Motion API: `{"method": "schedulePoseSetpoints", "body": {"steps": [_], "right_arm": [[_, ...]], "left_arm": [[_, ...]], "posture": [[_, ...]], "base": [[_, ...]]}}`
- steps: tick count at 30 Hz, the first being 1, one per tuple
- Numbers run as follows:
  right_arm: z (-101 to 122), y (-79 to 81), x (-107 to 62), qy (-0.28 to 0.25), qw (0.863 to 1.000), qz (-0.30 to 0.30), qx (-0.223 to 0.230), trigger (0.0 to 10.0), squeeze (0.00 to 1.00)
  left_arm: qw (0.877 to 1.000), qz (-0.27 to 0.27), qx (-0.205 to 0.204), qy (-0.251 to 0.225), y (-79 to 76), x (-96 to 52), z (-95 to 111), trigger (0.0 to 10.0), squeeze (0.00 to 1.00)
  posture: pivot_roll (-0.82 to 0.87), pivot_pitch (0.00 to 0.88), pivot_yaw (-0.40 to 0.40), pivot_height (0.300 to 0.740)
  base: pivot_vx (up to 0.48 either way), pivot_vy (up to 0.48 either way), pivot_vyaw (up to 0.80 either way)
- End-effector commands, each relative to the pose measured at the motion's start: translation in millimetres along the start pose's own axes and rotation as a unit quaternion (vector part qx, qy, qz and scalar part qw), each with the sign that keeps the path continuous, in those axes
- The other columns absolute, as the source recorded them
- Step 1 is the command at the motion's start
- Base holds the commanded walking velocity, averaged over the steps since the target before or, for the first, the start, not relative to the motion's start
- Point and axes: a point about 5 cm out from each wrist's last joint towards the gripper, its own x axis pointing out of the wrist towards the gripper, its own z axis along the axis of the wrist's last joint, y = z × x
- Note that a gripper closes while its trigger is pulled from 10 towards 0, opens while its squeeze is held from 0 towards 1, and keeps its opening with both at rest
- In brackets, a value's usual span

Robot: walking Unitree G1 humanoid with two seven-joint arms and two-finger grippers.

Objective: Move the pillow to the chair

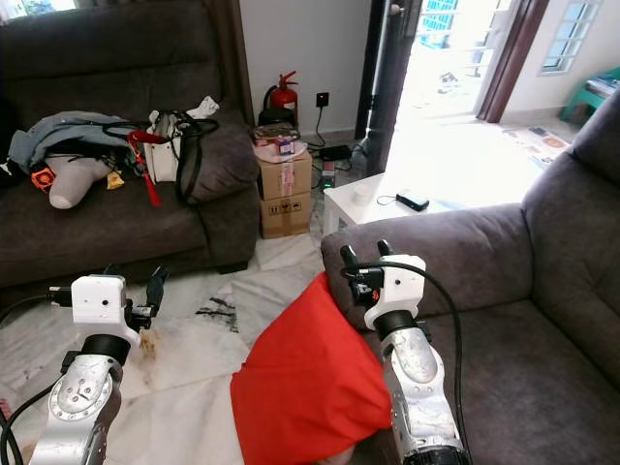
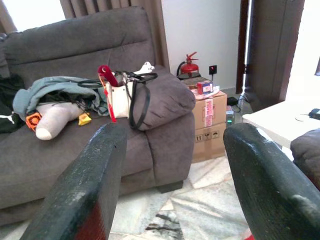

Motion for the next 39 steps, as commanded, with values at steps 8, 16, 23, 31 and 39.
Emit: {"method": "schedulePoseSetpoints", "body": {"steps": [8, 16, 23, 31, 39], "right_arm": [[0.5, 2.7, 4.0, 0.010, 1.000, 0.008, 0.003, 10.0, 0.00], [0.2, 4.2, 4.0, 0.017, 1.000, 0.013, 0.002, 10.0, 0.00], [2.3, 1.3, 2.5, 0.011, 1.000, 0.014, -0.005, 10.0, 0.00], [1.1, 2.5, 2.4, 0.018, 1.000, 0.019, -0.007, 10.0, 0.00], [1.2, 3.9, 2.9, 0.021, 0.999, 0.026, -0.005, 10.0, 0.00]], "left_arm": [[1.000, 0.009, 0.003, -0.009, 3.0, 2.5, 7.3, 10.0, 0.00], [1.000, 0.015, 0.001, -0.006, 3.3, 1.6, 6.8, 10.0, 0.00], [1.000, 0.013, -0.004, -0.005, -1.2, 0.9, 7.1, 10.0, 0.00], [1.000, 0.016, -0.007, -0.003, -2.1, 0.1, 7.1, 10.0, 0.00], [1.000, 0.018, -0.011, -0.002, -3.4, 0.1, 7.0, 10.0, 0.00]], "posture": [[0.04, 0.000, -0.012, 0.677], [0.03, 0.000, -0.017, 0.634], [0.03, 0.000, -0.022, 0.610], [0.03, 0.000, -0.026, 0.610], [0.03, 0.000, -0.030, 0.610]], "base": [[0.000, 0.000, 0.00], [0.000, 0.000, 0.00], [0.000, 0.000, 0.00], [0.000, 0.000, 0.00], [0.000, 0.000, 0.00]]}}
